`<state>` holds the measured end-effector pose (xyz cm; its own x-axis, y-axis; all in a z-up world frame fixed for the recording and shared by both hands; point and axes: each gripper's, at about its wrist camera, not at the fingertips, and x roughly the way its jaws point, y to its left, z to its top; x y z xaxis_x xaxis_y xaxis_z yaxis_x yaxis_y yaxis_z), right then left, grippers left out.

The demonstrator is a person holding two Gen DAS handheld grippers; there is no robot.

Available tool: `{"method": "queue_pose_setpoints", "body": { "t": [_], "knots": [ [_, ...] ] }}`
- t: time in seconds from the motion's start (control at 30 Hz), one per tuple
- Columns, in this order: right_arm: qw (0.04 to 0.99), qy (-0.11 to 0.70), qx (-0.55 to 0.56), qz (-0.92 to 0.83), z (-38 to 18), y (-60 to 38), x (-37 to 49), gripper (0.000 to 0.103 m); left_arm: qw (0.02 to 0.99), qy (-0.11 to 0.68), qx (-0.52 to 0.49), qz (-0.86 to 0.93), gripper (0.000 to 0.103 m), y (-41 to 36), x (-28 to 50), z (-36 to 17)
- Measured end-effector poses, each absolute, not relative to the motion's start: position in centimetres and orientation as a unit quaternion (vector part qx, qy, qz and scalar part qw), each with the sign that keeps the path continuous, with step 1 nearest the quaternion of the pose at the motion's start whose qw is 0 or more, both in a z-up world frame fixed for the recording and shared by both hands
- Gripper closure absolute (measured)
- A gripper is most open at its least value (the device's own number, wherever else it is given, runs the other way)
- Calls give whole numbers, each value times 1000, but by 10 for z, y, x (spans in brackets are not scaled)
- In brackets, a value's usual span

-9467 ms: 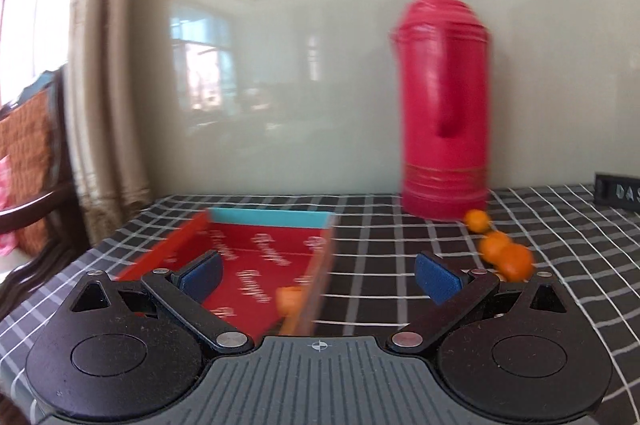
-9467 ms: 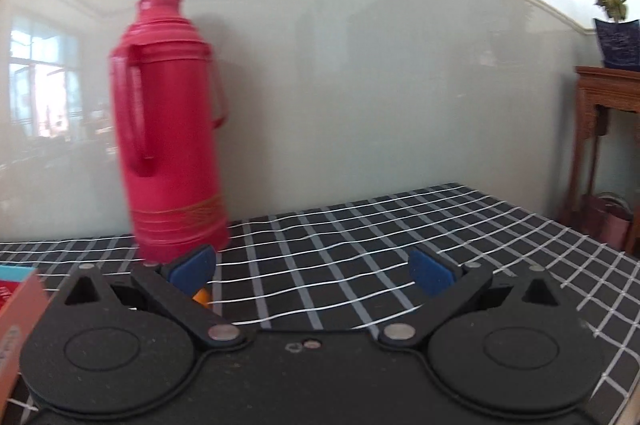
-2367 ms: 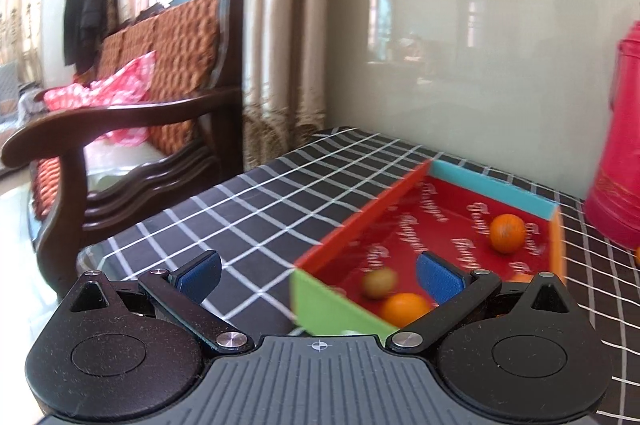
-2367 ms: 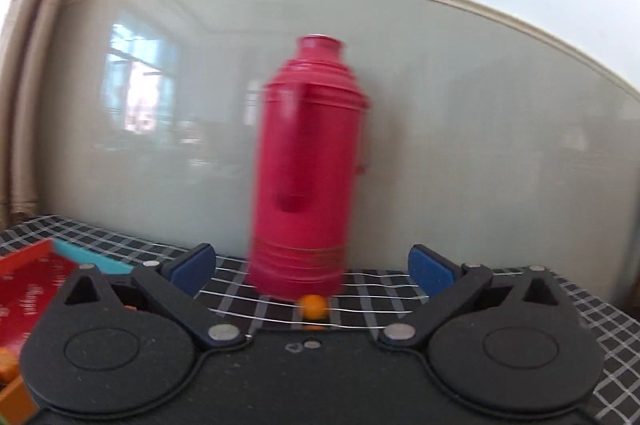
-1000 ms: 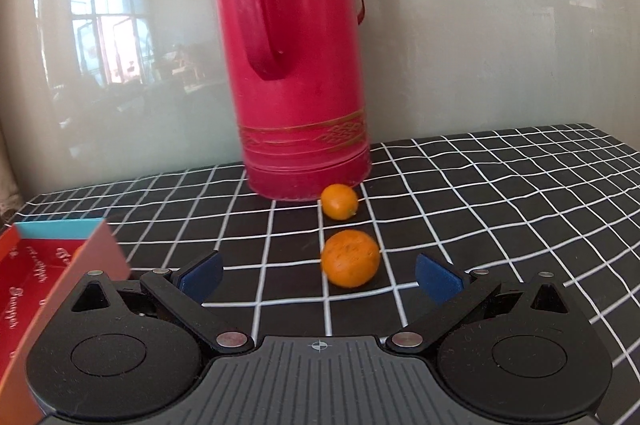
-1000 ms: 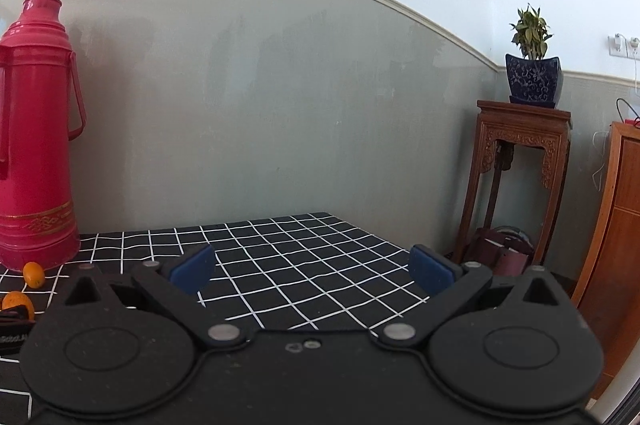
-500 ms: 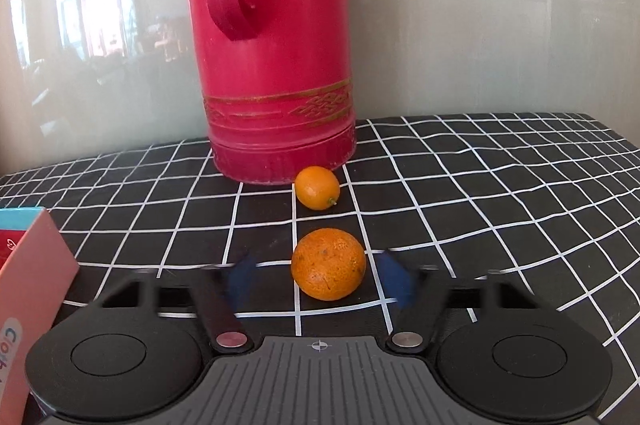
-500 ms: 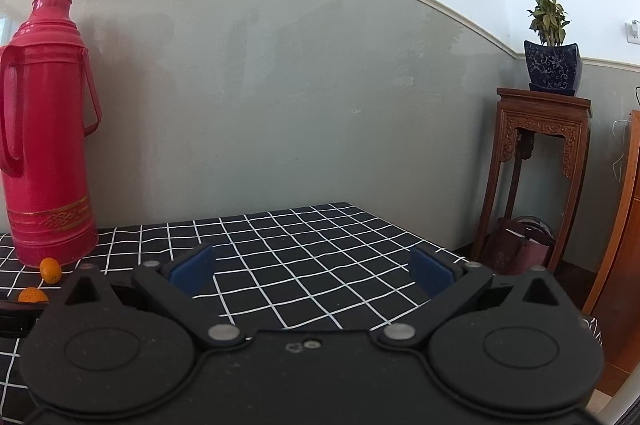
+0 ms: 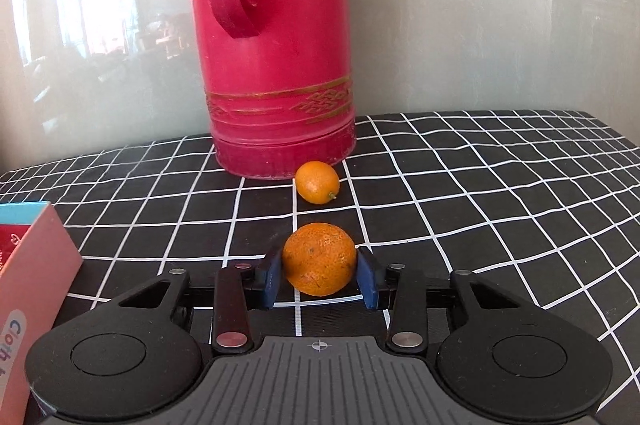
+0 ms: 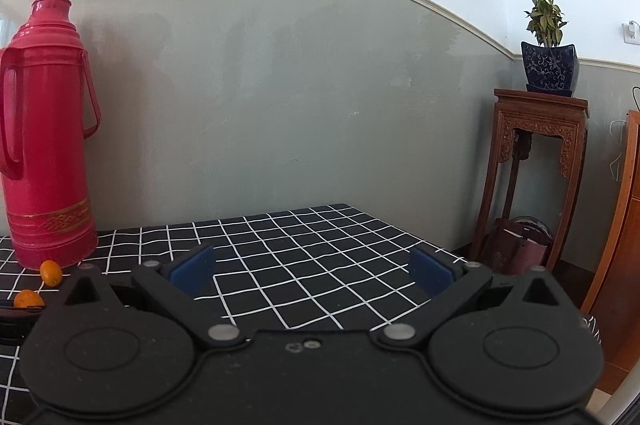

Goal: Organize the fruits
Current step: 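Carry the mandarin with the left tool into the box and release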

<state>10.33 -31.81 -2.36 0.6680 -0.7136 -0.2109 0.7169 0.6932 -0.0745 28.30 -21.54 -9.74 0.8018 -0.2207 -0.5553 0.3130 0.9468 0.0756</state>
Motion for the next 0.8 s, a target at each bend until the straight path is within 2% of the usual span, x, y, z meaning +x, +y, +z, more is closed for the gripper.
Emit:
{"method": "queue_pose_setpoints", "body": {
  "t": [0.27, 0.8],
  "knots": [
    [920, 112, 1, -375, -23, -310, 106, 6, 956, 256, 78, -118, 63, -185, 266, -78],
    [940, 122, -41, -316, -29, -263, 122, 6, 972, 218, 76, 36, 63, -56, 238, -44]
  ]
}}
